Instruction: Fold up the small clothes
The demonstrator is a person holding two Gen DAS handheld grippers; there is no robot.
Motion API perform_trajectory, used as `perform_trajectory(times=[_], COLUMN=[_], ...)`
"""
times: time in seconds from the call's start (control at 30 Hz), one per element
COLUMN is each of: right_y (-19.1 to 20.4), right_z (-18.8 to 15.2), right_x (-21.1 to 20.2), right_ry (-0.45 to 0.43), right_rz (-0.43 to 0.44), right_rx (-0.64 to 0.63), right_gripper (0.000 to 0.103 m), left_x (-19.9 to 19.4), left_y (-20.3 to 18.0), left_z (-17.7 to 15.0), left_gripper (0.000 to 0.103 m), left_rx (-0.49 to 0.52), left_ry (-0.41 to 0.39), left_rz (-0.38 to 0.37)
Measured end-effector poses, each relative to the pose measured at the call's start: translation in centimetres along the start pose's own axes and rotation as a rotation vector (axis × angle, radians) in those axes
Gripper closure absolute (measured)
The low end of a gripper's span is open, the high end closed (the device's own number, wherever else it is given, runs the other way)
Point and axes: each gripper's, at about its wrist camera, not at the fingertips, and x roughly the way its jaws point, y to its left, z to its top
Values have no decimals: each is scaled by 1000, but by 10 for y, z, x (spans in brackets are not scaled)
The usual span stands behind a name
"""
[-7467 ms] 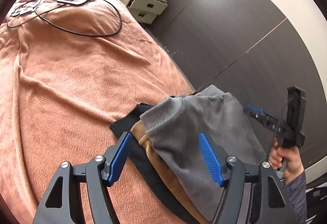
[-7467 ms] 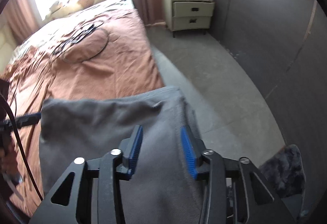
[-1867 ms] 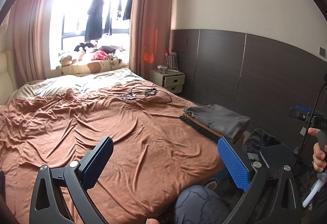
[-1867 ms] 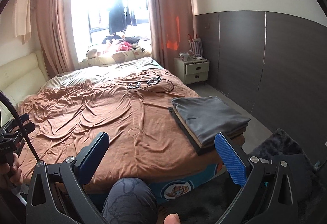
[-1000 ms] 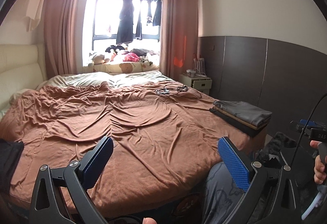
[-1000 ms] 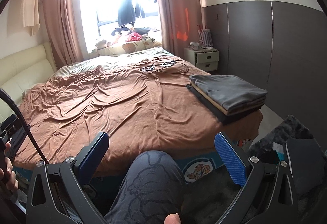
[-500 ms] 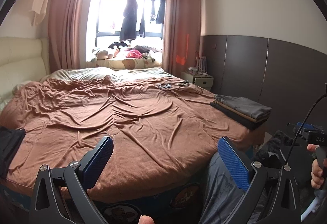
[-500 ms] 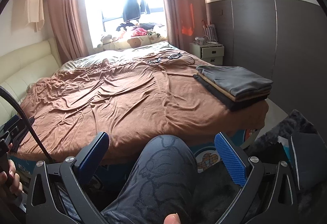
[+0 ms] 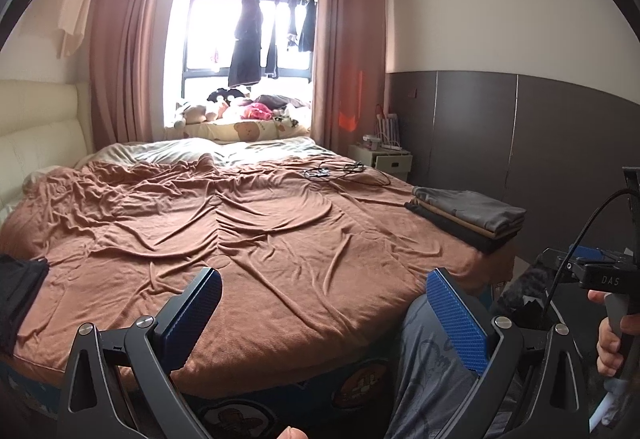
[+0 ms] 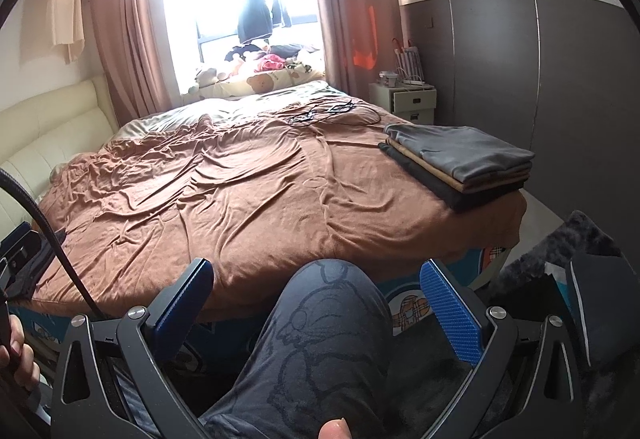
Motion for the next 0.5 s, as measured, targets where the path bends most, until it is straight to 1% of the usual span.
perform_trajectory(times=[0.13, 0.5], right_y=[4, -1], right_z=[-2, -3], right_x=[-2, -2], right_ry=[-4, -15], right_rz=[5, 5], right_rx=[-18, -17], right_gripper=[0, 0], left_x=[-1, -2], left_y=[-1, 1], left_z=[0, -1], left_gripper=[0, 0], left_rx=[0, -4], left_ry=[-4, -6], left_rz=[-6, -5])
